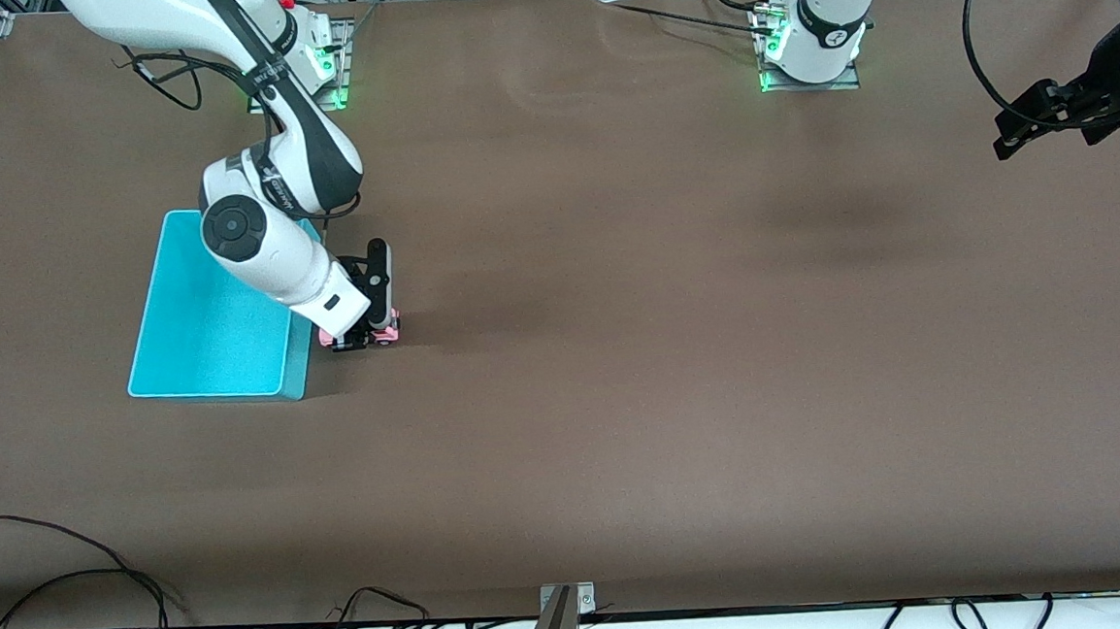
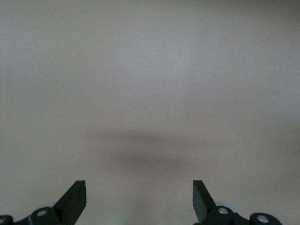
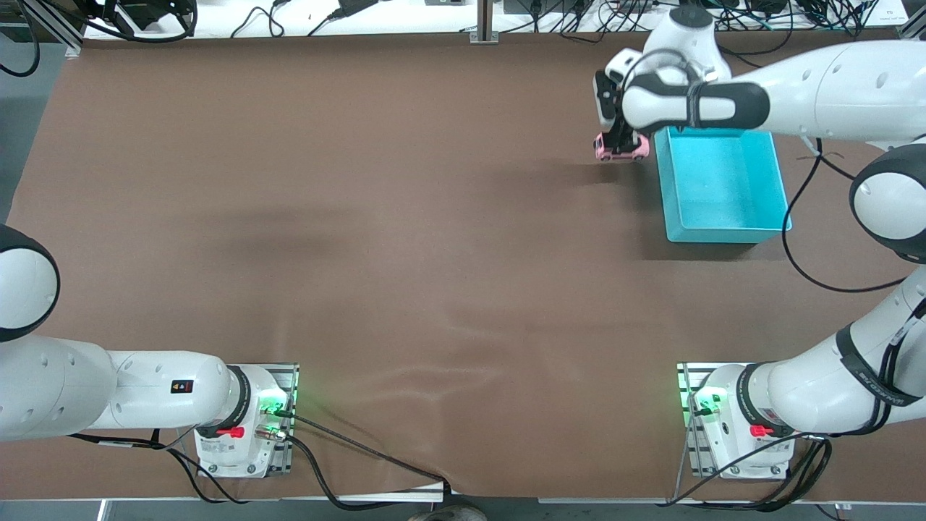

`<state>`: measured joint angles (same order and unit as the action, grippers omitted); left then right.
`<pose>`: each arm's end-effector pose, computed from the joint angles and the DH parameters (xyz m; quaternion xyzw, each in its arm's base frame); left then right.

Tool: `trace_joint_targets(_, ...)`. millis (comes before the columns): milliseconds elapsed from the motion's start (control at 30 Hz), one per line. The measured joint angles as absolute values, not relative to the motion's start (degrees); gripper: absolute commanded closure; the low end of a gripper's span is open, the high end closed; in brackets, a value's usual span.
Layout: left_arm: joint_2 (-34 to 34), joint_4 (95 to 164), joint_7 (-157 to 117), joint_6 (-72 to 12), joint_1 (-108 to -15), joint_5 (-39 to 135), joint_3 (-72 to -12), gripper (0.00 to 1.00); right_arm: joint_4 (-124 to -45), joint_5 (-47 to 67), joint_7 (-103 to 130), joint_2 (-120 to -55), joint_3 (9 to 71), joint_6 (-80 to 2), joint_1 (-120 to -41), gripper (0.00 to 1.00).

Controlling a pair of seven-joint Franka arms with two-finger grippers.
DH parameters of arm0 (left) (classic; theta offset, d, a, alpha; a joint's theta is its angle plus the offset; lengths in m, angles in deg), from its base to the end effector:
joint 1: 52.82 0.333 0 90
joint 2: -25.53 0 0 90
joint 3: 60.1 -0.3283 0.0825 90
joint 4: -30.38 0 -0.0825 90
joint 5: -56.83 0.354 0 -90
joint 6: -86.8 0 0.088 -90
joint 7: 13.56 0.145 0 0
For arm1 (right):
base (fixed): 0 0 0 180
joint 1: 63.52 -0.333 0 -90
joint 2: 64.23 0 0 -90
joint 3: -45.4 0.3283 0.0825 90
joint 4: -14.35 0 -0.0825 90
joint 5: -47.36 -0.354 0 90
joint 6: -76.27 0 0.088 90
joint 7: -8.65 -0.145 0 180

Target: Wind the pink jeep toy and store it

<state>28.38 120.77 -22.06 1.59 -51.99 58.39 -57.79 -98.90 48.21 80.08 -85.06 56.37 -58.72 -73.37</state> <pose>0.4982 -0.0093 0.6142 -0.9978 -0.0621 0.0190 0.0163 0.5588 0.2076 0.2836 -0.6937 -0.7196 -0.0224 0.0209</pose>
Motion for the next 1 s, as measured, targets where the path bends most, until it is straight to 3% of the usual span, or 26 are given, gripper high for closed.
trace_joint_targets(200,28.3,120.8,-22.1,1.6,-52.0,58.4,-57.8,0.0,-91.0,48.2,80.1,-84.2,55.2,-47.4,-73.1,0.85)
trace_joint_targets(467,28.1,120.8,-22.1,1.6,-52.0,58.4,-57.8,0.0,-86.5,48.2,83.8,-81.4,50.7,-36.4,-72.8,0.85)
trace_joint_targets(733,28.0,120.8,-22.1,1.6,-52.0,58.4,-57.8,0.0,-87.0,48.2,89.9,-77.7,44.9,-31.2,-72.6,0.85)
trace_joint_targets(1000,28.0,120.8,-22.1,1.6,-52.0,58.4,-57.8,0.0,-92.8,47.7,96.4,-76.7,38.7,-33.3,-72.5,0.85)
